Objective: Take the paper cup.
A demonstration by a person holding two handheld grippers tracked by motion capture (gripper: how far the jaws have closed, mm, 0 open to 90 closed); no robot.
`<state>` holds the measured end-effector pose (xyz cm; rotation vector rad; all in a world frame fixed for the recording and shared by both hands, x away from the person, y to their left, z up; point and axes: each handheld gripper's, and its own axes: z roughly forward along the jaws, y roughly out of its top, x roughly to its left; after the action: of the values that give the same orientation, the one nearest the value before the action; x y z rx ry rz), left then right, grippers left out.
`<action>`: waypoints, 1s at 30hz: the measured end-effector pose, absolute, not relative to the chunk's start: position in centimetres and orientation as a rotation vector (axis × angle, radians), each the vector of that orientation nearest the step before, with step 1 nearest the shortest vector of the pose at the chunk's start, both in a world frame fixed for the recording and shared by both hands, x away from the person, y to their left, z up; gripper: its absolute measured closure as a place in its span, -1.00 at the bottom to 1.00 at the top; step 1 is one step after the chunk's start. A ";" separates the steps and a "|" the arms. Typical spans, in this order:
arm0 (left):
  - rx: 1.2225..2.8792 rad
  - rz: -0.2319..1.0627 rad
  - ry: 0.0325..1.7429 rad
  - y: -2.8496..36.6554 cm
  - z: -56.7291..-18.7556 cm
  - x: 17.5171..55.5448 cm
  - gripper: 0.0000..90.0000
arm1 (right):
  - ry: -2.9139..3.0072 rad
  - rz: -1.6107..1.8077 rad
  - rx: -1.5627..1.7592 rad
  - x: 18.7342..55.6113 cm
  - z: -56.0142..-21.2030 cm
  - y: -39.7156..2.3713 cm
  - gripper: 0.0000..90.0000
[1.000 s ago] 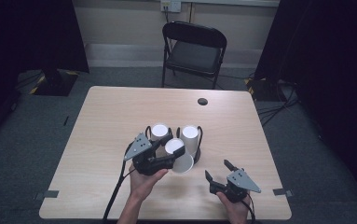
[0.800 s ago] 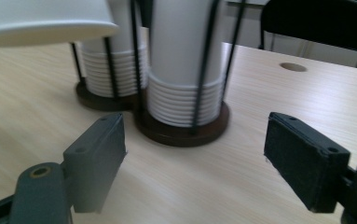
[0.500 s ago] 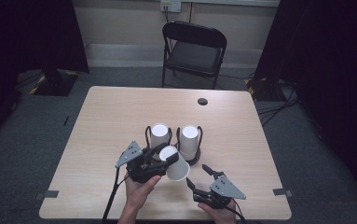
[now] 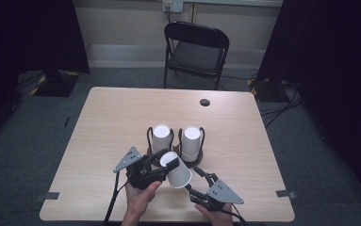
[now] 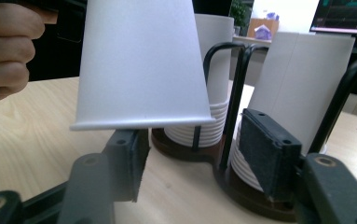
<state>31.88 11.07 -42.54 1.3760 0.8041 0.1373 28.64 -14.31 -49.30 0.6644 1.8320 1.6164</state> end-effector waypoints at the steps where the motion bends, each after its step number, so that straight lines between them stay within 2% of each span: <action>1: 1.375 0.135 0.806 11.1 -42.5 31.9 -0.19 | 1.825 1.615 0.655 28.7 -49.3 -14.2 0.01; 21: 1.359 0.003 0.828 9.5 -43.0 32.4 -0.19 | 1.762 1.605 0.581 29.8 -49.5 -13.8 0.43; 30: 1.381 0.036 0.813 9.7 -43.1 32.7 -0.23 | 1.736 1.616 0.560 29.7 -49.6 -13.7 0.67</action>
<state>32.72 9.71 -43.10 1.3813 0.8127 0.0356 29.72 -13.68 -49.63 0.5603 1.7359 1.6156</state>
